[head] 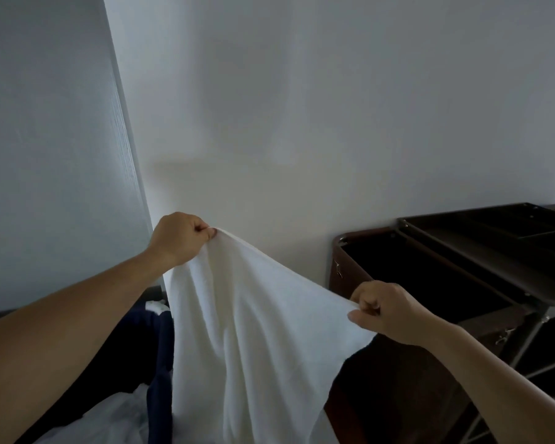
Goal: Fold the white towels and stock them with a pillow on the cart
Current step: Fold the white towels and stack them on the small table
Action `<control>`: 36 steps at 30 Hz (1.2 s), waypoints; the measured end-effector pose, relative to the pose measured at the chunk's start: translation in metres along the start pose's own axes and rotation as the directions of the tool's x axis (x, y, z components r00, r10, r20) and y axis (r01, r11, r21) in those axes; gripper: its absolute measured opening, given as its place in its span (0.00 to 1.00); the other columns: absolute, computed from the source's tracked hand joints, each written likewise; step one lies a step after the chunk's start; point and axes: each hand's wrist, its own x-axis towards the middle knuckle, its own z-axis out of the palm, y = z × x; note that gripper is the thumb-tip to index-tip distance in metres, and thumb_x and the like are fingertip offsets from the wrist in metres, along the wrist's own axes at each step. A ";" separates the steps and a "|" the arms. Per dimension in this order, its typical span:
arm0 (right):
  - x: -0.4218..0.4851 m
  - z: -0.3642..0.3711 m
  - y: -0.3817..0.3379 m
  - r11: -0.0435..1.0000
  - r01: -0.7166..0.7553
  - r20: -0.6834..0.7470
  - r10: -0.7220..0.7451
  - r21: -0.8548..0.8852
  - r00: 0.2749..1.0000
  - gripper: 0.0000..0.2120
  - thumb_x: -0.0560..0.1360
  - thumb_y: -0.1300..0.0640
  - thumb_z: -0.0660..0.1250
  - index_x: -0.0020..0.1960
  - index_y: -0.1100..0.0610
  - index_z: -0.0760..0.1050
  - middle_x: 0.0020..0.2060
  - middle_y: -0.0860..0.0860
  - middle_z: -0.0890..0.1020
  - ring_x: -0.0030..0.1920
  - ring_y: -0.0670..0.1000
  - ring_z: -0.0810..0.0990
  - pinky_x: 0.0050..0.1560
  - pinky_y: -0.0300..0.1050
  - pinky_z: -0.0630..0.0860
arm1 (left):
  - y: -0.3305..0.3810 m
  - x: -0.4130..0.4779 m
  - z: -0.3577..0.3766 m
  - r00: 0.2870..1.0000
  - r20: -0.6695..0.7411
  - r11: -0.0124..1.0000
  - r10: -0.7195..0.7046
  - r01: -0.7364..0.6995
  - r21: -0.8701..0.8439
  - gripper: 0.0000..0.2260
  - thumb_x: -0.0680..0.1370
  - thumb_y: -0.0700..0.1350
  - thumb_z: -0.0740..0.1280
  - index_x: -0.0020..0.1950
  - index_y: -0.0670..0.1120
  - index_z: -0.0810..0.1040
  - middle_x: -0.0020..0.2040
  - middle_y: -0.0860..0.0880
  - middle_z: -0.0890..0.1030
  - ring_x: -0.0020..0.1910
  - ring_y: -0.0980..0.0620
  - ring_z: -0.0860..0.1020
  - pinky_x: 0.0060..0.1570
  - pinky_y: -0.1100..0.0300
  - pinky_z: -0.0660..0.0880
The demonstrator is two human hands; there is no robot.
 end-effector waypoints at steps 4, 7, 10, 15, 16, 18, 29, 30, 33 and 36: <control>-0.009 -0.006 0.001 0.999 0.028 0.015 -0.027 -0.032 1.000 0.20 0.75 0.56 0.72 0.30 0.45 0.67 0.36 0.50 0.80 0.34 0.49 0.78 0.35 0.35 0.73 | -0.004 0.000 0.002 1.000 0.001 1.000 -0.010 0.010 0.010 0.10 0.79 0.53 0.69 0.49 0.47 0.86 0.43 0.54 0.83 0.43 0.55 0.75 0.42 0.62 0.67; -0.013 -0.010 -0.001 0.996 0.001 0.089 0.008 -0.094 0.996 0.14 0.76 0.50 0.71 0.34 0.44 0.71 0.34 0.47 0.79 0.35 0.45 0.78 0.37 0.33 0.74 | -0.004 0.002 0.002 1.000 -0.002 1.000 -0.021 0.021 0.017 0.11 0.79 0.53 0.69 0.50 0.47 0.86 0.46 0.51 0.85 0.44 0.54 0.75 0.46 0.61 0.69; -0.016 -0.017 -0.002 0.982 -0.001 0.156 0.031 -0.187 0.987 0.14 0.77 0.44 0.68 0.34 0.42 0.71 0.36 0.44 0.79 0.40 0.43 0.79 0.38 0.31 0.72 | -0.006 0.002 0.004 1.000 0.017 0.999 -0.026 0.025 0.042 0.11 0.79 0.53 0.68 0.50 0.48 0.86 0.47 0.51 0.85 0.44 0.55 0.75 0.46 0.61 0.69; -0.013 -0.030 0.003 0.997 -0.054 -0.010 0.055 0.050 0.998 0.11 0.76 0.49 0.72 0.38 0.47 0.74 0.33 0.47 0.79 0.35 0.42 0.78 0.36 0.32 0.74 | -0.015 0.000 0.003 0.997 0.008 0.996 -0.075 0.075 0.046 0.11 0.79 0.53 0.69 0.51 0.47 0.86 0.46 0.51 0.85 0.43 0.54 0.75 0.46 0.59 0.69; -0.011 -0.032 0.005 0.992 -0.068 -0.072 0.076 0.104 0.995 0.11 0.75 0.51 0.73 0.37 0.49 0.74 0.32 0.49 0.79 0.33 0.45 0.78 0.34 0.33 0.74 | -0.017 -0.001 0.003 0.997 0.008 0.996 -0.073 0.073 0.053 0.11 0.79 0.53 0.69 0.50 0.47 0.86 0.45 0.51 0.84 0.43 0.54 0.75 0.45 0.59 0.69; -0.007 -0.033 0.008 0.983 -0.093 -0.171 0.120 0.157 0.978 0.12 0.74 0.54 0.75 0.37 0.52 0.74 0.32 0.51 0.80 0.32 0.50 0.78 0.33 0.36 0.74 | -0.018 -0.002 0.003 0.998 0.005 0.996 -0.065 0.065 0.064 0.11 0.79 0.54 0.69 0.50 0.47 0.86 0.39 0.55 0.81 0.40 0.55 0.74 0.44 0.60 0.68; 0.006 -0.042 -0.005 0.620 -0.150 -0.147 0.401 0.770 0.904 0.09 0.69 0.63 0.77 0.46 0.59 0.79 0.34 0.54 0.84 0.34 0.54 0.78 0.36 0.46 0.77 | -0.027 -0.006 -0.001 0.994 -0.005 0.994 -0.107 0.107 0.024 0.09 0.79 0.53 0.69 0.44 0.49 0.84 0.34 0.61 0.76 0.35 0.61 0.73 0.36 0.62 0.67; 0.007 -0.044 -0.009 0.597 -0.164 -0.137 0.426 0.785 0.895 0.08 0.69 0.63 0.77 0.44 0.60 0.79 0.34 0.54 0.83 0.32 0.53 0.77 0.35 0.45 0.77 | -0.028 -0.007 -0.002 0.993 0.006 0.993 -0.118 0.118 0.022 0.09 0.79 0.52 0.69 0.44 0.50 0.84 0.34 0.60 0.76 0.35 0.61 0.73 0.36 0.63 0.67; 0.014 -0.050 -0.031 0.581 -0.144 -0.178 0.460 0.801 0.870 0.09 0.68 0.65 0.78 0.41 0.60 0.78 0.32 0.54 0.83 0.27 0.51 0.76 0.30 0.41 0.76 | -0.018 -0.012 -0.005 0.987 0.049 0.983 -0.154 0.158 -0.089 0.08 0.80 0.47 0.65 0.43 0.50 0.81 0.38 0.53 0.78 0.39 0.52 0.75 0.41 0.61 0.69; 0.033 -0.047 -0.063 0.617 -0.085 -0.247 0.432 0.782 0.867 0.10 0.68 0.66 0.78 0.39 0.59 0.77 0.30 0.54 0.83 0.26 0.50 0.77 0.27 0.40 0.74 | 0.015 -0.022 -0.006 0.998 0.013 0.986 -0.062 0.063 -0.151 0.12 0.82 0.42 0.62 0.58 0.46 0.84 0.56 0.52 0.83 0.57 0.50 0.79 0.57 0.63 0.69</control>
